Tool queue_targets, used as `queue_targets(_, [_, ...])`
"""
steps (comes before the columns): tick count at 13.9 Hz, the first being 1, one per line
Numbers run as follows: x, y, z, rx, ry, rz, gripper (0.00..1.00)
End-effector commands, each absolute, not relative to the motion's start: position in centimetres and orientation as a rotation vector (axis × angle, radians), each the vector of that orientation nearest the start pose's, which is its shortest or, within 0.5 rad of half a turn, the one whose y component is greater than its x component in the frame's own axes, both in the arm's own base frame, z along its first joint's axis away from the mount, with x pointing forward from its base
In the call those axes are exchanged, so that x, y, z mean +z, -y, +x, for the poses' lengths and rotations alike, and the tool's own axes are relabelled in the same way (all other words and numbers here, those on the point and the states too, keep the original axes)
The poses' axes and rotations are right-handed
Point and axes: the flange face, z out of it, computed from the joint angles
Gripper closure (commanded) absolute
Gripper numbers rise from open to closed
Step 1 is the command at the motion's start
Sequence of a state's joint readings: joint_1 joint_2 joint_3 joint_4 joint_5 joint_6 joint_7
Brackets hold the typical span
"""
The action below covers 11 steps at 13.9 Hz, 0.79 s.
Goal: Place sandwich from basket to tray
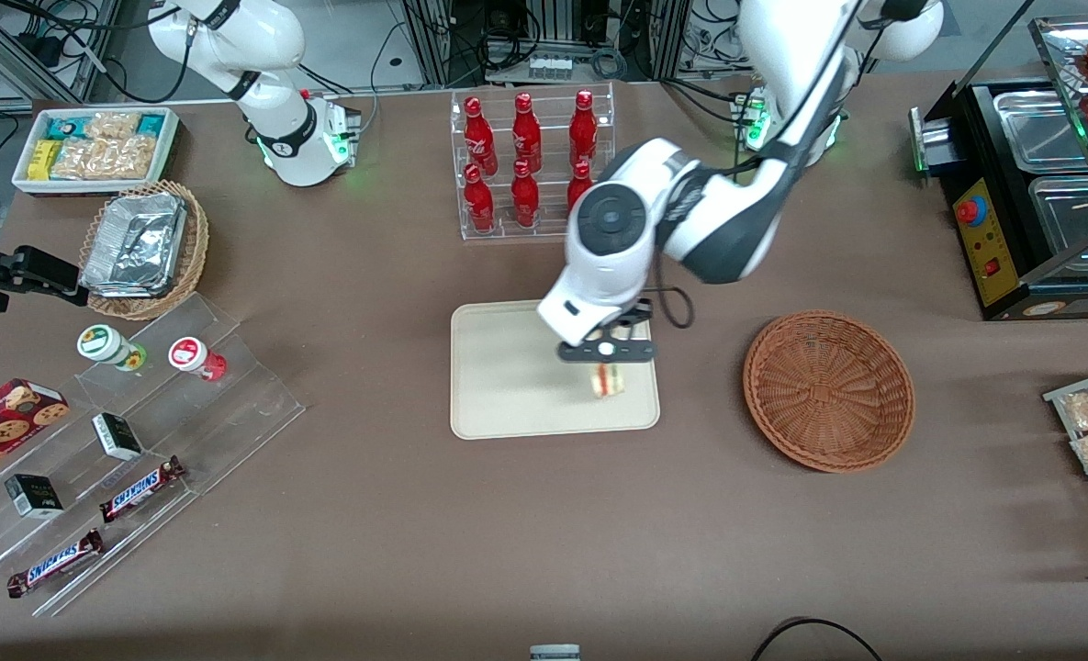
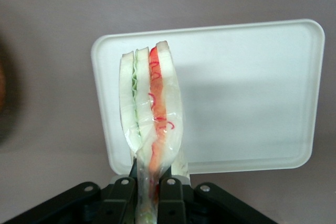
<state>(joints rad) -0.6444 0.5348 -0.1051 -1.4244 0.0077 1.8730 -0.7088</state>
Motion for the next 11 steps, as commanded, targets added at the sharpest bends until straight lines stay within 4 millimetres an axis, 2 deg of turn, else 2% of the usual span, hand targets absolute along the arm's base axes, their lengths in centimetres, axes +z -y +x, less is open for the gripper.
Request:
queue_targets(1, [34.2, 50.4, 50.9, 0.129, -0.032, -3.125, 1.00])
queue_targets(2, [32.5, 51.0, 50.5, 0.127, -0.034, -3.121, 1.00])
queue_targets(7, [29.3, 52.6, 49.3, 0.142, -0.067, -3.118, 1.00])
queue_targets(9, [28.5, 52.8, 49.3, 0.135, -0.071, -3.124, 1.00])
queue_targets(11, [27.7, 53.6, 48.1, 0.145, -0.105, -3.110, 1.00])
